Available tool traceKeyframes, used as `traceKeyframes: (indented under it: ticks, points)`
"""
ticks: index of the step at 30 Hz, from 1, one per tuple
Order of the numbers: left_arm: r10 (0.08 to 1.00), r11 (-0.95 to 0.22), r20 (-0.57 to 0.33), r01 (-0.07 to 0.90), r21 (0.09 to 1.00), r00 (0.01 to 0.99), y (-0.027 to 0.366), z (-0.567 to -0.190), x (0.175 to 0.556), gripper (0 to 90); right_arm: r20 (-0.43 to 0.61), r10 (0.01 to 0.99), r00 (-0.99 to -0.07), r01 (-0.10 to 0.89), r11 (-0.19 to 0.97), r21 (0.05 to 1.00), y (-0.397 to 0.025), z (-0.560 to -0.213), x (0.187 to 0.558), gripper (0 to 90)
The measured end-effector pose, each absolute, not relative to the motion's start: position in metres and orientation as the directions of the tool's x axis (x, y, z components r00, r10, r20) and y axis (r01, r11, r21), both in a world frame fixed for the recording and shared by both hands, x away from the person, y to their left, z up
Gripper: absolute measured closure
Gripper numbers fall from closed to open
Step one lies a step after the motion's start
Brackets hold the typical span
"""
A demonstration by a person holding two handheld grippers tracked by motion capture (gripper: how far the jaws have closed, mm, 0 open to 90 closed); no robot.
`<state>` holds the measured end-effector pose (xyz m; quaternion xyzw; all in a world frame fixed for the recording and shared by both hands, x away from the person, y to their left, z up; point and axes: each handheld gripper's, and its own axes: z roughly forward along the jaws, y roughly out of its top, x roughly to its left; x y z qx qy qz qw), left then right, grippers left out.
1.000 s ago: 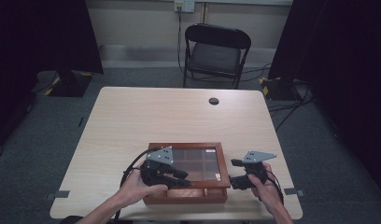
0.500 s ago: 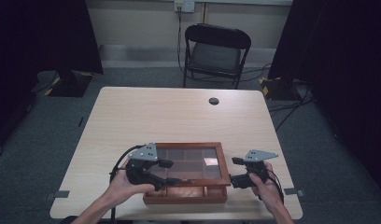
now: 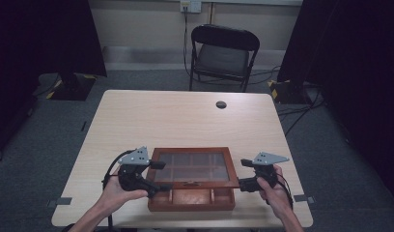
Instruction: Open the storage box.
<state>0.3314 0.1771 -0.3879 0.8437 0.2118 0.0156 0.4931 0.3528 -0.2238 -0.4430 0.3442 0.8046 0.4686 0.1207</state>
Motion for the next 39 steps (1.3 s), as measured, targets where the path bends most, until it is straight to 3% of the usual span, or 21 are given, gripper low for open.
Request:
traceKeyframes:
  ticks: [22, 30, 39]
  points:
    - [0.409, -0.368, -0.148, 0.311, 0.876, 0.901, 0.192, -0.383, 0.331, 24.4, 0.155, 0.659, -0.736, 0.407, 0.249, 0.879, -0.214, -0.421, 0.359, 16.0]
    - [0.43, -0.321, -0.171, 0.327, 0.889, 0.886, 0.202, -0.383, 0.336, 25.1, 0.161, 0.644, -0.748, 0.403, 0.248, 0.881, -0.213, -0.414, 0.36, 21.8]
    - [0.465, -0.301, -0.148, 0.313, 0.901, 0.873, 0.208, -0.377, 0.338, 24.8, 0.16, 0.625, -0.764, 0.383, 0.24, 0.892, -0.213, -0.406, 0.363, 35.5]
